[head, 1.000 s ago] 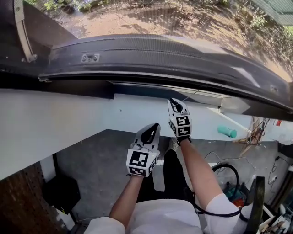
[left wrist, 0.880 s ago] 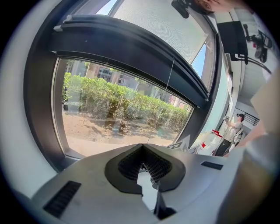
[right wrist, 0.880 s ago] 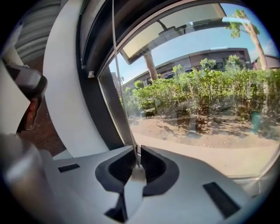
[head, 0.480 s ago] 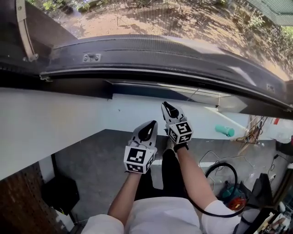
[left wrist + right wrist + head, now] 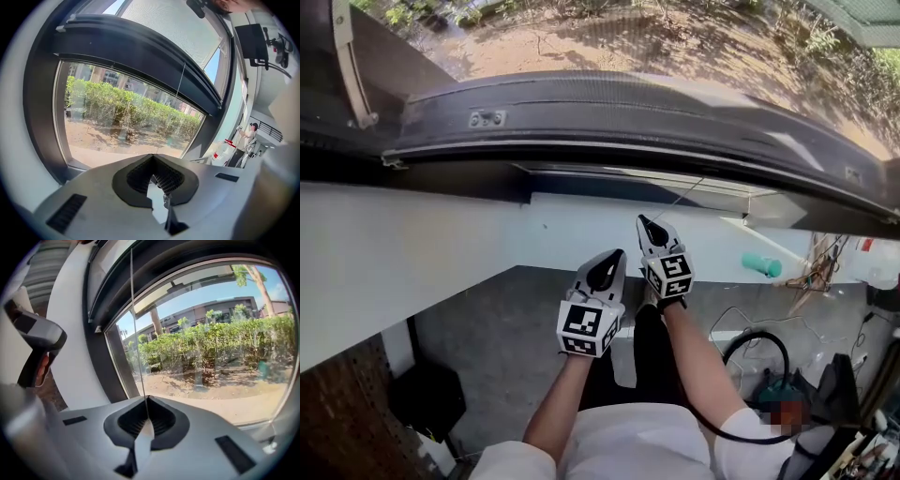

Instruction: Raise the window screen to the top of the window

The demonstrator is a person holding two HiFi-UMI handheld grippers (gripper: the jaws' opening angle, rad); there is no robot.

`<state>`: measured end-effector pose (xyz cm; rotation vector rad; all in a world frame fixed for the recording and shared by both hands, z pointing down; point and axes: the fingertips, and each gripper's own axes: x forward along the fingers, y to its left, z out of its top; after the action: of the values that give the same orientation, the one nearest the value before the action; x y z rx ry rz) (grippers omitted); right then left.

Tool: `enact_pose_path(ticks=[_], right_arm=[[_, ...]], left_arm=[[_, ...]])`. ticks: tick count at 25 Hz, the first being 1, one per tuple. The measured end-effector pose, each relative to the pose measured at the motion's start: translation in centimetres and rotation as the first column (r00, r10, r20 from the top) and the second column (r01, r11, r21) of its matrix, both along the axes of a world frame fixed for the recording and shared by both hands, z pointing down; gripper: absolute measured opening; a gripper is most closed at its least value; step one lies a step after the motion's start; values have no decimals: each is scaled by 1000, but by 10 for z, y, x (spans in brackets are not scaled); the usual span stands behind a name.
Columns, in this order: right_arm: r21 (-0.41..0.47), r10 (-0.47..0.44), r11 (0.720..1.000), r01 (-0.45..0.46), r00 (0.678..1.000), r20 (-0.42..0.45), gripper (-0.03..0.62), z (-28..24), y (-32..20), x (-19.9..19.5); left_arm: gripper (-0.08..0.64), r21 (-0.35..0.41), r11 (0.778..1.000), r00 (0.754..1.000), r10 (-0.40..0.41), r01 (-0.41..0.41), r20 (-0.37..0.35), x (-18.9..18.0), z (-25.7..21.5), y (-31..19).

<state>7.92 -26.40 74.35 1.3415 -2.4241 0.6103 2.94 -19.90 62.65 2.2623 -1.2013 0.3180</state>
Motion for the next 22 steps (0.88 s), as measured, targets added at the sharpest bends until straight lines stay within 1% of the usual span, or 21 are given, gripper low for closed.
enact_pose_path(ticks=[3,6,10,11,15,19,22], right_arm=[[17,29,999,-29,1000,-5,-12,3,-4,5],[28,47,999,-46,998,-38,-12,8,-15,14],[17,56,998,-55,997,-59,-12,11,-24,28],[9,54,999,-53,997,-55,-12,12,-23,27],[-8,64,998,-64,998,7,-12,12,-15,21],[3,67,998,-67,998,17,-12,12,-14,22],[-8,55,998,-54,996,68,-12,14,-20,19]], left_arm=[[0,-16,1000,1000,-1,1,4,-3,9,1],[0,-37,999,1000,-12,12,4,-8,15,4],[0,-50,999,1000,-19,18,-11,-5,18,3],[0,-53,998,1000,-15,15,-11,-4,19,3],[0,-61,998,1000,-1,0,-13,4,17,1],[0,-43,999,1000,23,-23,-5,9,10,-2],[0,-50,998,1000,24,-24,3,8,13,-3]])
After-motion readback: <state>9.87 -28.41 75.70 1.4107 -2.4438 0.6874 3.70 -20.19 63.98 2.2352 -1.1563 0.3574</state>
